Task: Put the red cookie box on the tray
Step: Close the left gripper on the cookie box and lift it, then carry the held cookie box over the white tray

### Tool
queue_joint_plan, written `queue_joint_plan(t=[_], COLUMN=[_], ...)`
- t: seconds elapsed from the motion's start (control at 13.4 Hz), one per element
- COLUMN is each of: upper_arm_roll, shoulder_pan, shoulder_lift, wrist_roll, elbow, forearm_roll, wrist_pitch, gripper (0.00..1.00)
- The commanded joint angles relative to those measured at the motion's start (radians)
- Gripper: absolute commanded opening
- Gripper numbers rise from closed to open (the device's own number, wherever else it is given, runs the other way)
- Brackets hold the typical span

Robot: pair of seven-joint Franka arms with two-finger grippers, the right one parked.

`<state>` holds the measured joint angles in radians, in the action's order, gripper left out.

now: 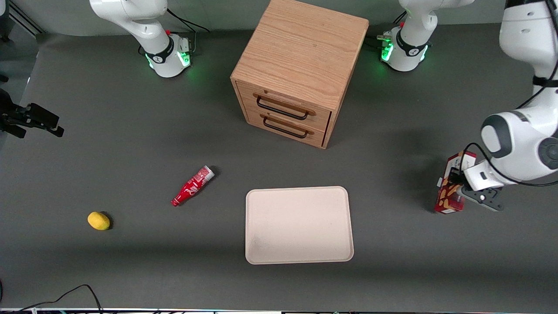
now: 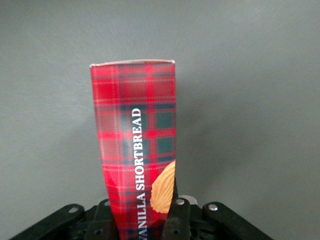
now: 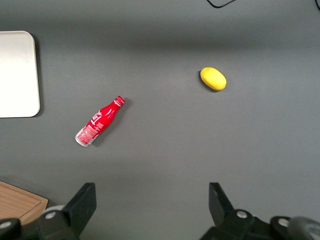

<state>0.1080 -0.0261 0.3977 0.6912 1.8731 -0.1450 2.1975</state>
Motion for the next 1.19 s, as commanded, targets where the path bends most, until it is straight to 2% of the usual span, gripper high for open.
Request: queue_joint_plan(t=[0.0, 0.3, 0.6, 0.9, 1.12], upper_arm_roll=[0.012, -0.019, -0.215, -0.419, -0.507], shoulder_pan=[0.002, 0.020, 0.023, 0.026, 0.043], shoulder_lift=[-0.042, -0.049, -0.054, -0.037, 0.025], wrist_roll=[0.002, -0.213, -0.592, -0.890, -1.045], elbow=[-0.193, -0.458, -0.623, -0.629, -0.623], forearm_roll=[-0.011, 0.011, 0.068, 0.131, 0.169], wrist_pitch=[-0.264, -0.569, -0.740, -0.719, -0.589], gripper=[0.00, 0.00, 0.00, 0.00, 0.00])
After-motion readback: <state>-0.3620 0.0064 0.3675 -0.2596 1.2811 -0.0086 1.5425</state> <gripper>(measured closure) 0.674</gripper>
